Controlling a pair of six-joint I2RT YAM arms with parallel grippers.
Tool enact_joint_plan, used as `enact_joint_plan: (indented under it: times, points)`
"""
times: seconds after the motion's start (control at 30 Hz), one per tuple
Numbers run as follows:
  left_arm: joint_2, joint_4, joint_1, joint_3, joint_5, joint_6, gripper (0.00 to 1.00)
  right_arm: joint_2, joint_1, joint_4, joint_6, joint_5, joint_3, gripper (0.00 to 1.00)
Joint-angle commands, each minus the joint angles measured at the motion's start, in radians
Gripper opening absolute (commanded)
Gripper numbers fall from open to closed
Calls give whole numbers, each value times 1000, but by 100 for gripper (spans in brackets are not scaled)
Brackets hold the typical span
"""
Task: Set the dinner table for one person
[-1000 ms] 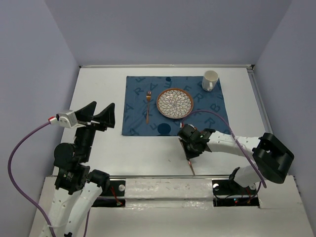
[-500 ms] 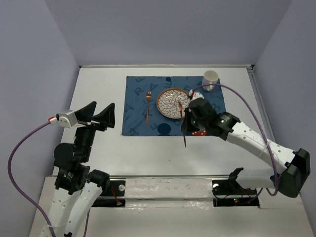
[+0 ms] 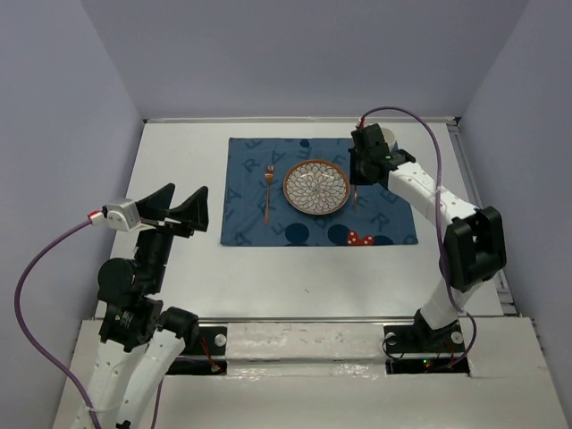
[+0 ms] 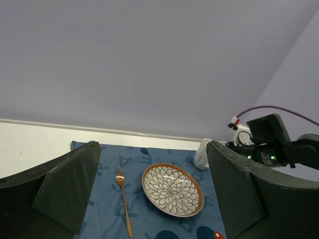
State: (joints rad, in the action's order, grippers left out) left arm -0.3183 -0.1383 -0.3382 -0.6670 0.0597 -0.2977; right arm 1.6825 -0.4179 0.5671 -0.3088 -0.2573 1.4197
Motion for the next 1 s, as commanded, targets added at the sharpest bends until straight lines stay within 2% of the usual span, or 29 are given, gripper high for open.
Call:
enact_joint_plan:
  times: [0.0, 0.4, 0.73, 0.87, 0.9, 0.97]
  points:
    - [-15, -49, -1, 0, -18, 2, 99, 60, 50, -59, 65, 24, 74, 0]
    - [-28, -44, -2, -6, -24, 0, 99, 287, 122, -111, 112, 102, 139, 0]
    - [-41, -41, -2, -8, -17, 3, 99, 356, 131, -127, 97, 107, 157, 1]
    - [-39, -40, -1, -8, -12, 5, 99, 355, 131, -122, 88, 110, 147, 18]
    - [-39, -40, -2, -8, -11, 5, 99, 347, 131, -121, 80, 105, 142, 27]
    - [-39, -38, -2, -8, -9, 5, 99, 335, 131, -121, 77, 105, 128, 33]
